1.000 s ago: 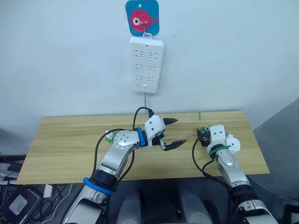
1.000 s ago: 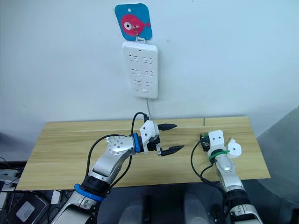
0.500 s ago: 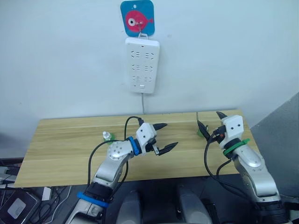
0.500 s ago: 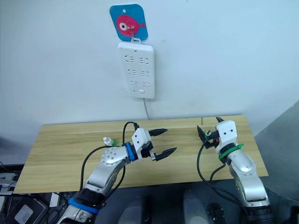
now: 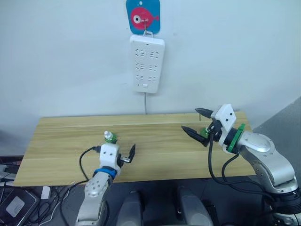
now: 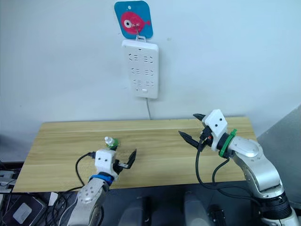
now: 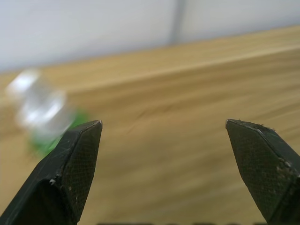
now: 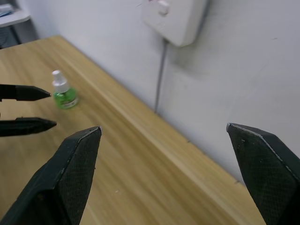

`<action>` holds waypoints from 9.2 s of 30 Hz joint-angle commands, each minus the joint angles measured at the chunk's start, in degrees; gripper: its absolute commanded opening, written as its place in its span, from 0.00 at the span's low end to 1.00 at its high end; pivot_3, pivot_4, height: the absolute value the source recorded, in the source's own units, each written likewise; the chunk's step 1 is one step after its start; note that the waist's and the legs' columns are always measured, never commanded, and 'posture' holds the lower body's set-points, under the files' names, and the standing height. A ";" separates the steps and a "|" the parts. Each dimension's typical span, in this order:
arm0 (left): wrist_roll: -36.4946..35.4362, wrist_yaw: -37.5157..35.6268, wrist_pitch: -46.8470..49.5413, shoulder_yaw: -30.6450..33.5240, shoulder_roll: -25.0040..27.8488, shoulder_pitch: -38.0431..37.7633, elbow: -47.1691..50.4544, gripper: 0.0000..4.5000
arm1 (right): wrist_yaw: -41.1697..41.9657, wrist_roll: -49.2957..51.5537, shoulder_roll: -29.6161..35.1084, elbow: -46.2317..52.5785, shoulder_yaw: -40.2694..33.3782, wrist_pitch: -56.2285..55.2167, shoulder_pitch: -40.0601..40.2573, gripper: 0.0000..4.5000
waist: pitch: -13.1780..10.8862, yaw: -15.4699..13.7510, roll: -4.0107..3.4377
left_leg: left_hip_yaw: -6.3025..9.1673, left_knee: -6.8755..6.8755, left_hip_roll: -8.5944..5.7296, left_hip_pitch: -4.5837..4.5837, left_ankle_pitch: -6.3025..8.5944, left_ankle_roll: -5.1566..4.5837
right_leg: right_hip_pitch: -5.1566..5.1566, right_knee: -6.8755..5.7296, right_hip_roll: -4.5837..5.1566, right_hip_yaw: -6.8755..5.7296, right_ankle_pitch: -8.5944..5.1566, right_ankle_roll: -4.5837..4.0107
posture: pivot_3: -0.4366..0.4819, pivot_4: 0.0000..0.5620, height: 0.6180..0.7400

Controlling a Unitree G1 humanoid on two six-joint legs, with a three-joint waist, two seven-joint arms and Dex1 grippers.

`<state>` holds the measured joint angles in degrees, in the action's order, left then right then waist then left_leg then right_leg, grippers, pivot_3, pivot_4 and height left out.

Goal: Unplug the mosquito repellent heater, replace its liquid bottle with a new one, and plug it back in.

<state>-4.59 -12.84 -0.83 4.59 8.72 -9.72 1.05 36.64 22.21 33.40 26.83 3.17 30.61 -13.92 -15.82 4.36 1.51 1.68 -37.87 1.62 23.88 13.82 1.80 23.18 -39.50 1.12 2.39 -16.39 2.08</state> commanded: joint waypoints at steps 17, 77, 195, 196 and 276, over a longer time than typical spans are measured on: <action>-0.17 8.77 -13.18 7.04 -0.64 8.96 -17.99 1.00 | 3.18 4.82 0.40 7.51 3.08 8.34 -5.68 0.99 | -4.33 -1.53 0.25 | 0.01 0.05 0.02 0.07 0.01 0.01 | 0.02 0.19 0.03 -0.02 0.04 0.08 | 0.42 0.77 1.00; -17.78 -79.66 7.21 -25.20 19.17 70.24 -36.32 0.50 | -12.94 38.51 0.87 10.09 -10.50 32.35 -16.44 1.00 | -4.92 -0.02 0.03 | -0.16 -0.01 -0.06 1.14 -0.04 0.26 | 0.89 0.59 0.03 -0.10 0.27 0.50 | 0.28 0.51 1.00; -17.48 -79.66 -8.72 -29.05 20.98 54.34 -18.27 0.50 | 43.39 7.74 2.52 -18.85 9.35 -8.93 -25.20 0.60 | -3.04 -1.71 0.23 | 0.00 -0.97 -0.09 1.03 -0.13 0.37 | 0.90 -0.48 0.13 -0.14 0.33 0.41 | 0.43 0.47 1.00; -17.27 -79.66 -8.71 -28.78 20.72 54.30 -18.46 0.50 | 43.23 7.94 3.49 -18.27 8.31 -8.43 -24.62 0.67 | -3.04 -1.77 0.23 | 0.00 -0.99 -0.09 1.03 -0.13 0.37 | 0.89 -0.48 0.13 -0.13 0.33 0.41 | 0.43 0.47 1.00; -8.51 -77.28 -10.51 -20.93 11.51 57.25 -29.14 0.50 | -2.52 17.77 -0.26 13.12 -0.30 14.89 -6.34 0.79 | -1.12 -0.27 0.13 | -0.15 -0.97 -0.06 1.03 -0.05 0.22 | 0.88 -0.56 -0.08 -0.07 0.33 0.40 | 0.36 0.42 1.00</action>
<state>-12.76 -89.59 -10.67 -16.98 20.20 47.37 -29.72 34.75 41.10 33.36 39.28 2.18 46.69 -19.77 -16.94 4.09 1.64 1.52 -38.84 1.55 24.91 13.77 2.02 24.05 -40.06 1.07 2.32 -16.07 2.49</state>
